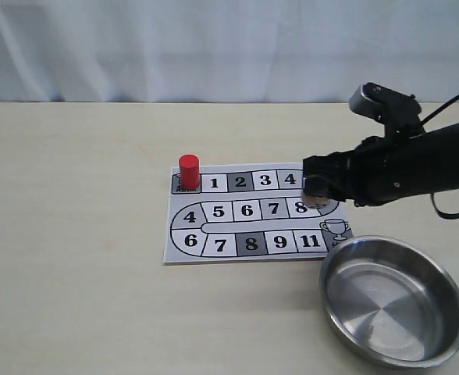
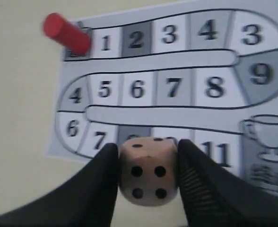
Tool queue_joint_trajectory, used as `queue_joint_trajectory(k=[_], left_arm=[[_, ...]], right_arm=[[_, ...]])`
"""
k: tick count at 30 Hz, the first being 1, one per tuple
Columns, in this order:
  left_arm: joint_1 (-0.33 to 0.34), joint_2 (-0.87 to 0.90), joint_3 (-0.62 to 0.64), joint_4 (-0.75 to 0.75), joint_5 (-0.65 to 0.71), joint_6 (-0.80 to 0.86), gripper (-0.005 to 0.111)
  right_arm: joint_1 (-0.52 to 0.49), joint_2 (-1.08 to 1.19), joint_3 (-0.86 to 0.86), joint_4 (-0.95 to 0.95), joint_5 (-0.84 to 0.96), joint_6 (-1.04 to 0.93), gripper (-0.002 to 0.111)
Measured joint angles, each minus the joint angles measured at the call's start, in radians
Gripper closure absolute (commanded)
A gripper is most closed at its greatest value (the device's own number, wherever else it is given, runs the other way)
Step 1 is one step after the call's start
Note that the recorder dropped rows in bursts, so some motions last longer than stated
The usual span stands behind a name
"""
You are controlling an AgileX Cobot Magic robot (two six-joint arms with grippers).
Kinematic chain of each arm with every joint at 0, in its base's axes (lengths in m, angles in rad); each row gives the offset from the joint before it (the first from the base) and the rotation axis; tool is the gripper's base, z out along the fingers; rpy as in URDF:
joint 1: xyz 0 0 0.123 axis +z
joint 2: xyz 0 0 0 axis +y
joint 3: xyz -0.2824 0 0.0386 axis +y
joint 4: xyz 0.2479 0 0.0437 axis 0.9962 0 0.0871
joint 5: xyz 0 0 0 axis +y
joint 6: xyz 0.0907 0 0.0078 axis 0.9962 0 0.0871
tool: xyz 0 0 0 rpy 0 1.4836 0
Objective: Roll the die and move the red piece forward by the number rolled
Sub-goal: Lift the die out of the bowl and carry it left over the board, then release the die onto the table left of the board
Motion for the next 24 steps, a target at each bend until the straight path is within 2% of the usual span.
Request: queue_joint_trajectory(k=[3,5,13,24], left_arm=[[0.000,0.000,0.000,0.000,0.000,0.000,0.107],[0.000,0.000,0.000,0.000,0.000,0.000,0.107],[0.000,0.000,0.000,0.000,0.000,0.000,0.107],[0.000,0.000,0.000,0.000,0.000,0.000,0.107]], right_arm=[[0.000,0.010,-0.012,0.264,0.062,-0.221,0.032],[0.000,0.010,-0.014,0.332,0.040,-0.282,0.025],[0.000,0.015,-0.014,0.348,-0.064,-0.332,0.025],[0.000,0.015,-0.014,0.348,-0.088,-0.334,0.025]])
